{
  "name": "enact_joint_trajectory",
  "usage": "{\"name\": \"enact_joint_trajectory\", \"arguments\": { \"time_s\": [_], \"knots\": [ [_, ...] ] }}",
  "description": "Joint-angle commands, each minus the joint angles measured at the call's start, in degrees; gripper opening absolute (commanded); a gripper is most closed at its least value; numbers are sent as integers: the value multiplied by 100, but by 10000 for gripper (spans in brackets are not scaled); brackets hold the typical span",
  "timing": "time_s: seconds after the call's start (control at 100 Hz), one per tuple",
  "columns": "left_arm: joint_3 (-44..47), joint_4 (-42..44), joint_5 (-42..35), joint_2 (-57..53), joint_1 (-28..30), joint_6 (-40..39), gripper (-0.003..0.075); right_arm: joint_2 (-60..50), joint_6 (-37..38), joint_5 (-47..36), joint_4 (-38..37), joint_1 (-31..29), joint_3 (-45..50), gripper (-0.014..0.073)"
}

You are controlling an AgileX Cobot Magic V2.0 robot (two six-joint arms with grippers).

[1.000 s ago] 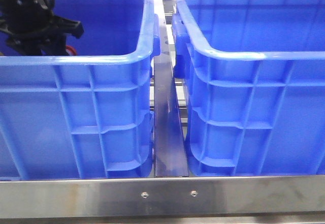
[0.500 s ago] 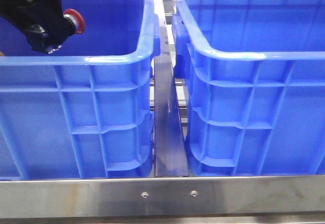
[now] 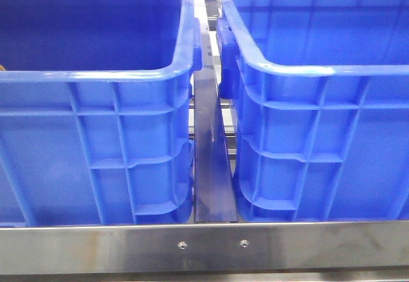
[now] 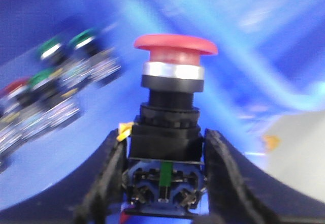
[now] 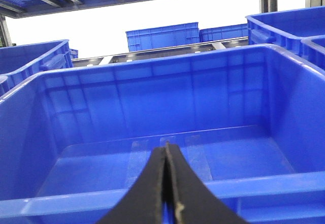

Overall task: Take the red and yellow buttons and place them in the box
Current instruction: 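Hand the red button from the left gripper to the right gripper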

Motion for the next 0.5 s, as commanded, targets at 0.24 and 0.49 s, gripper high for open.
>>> {"name": "enact_joint_trajectory", "arguments": {
  "time_s": [0.24,0.49],
  "knots": [
    [-142,-40,-666,-119,-969,17,-19,-113,372,-672,-29,5,-364,-69],
    [-142,1,-799,-119,-979,17,-19,5,1159,1248,-29,5,-2068,-69]
  ]
}}
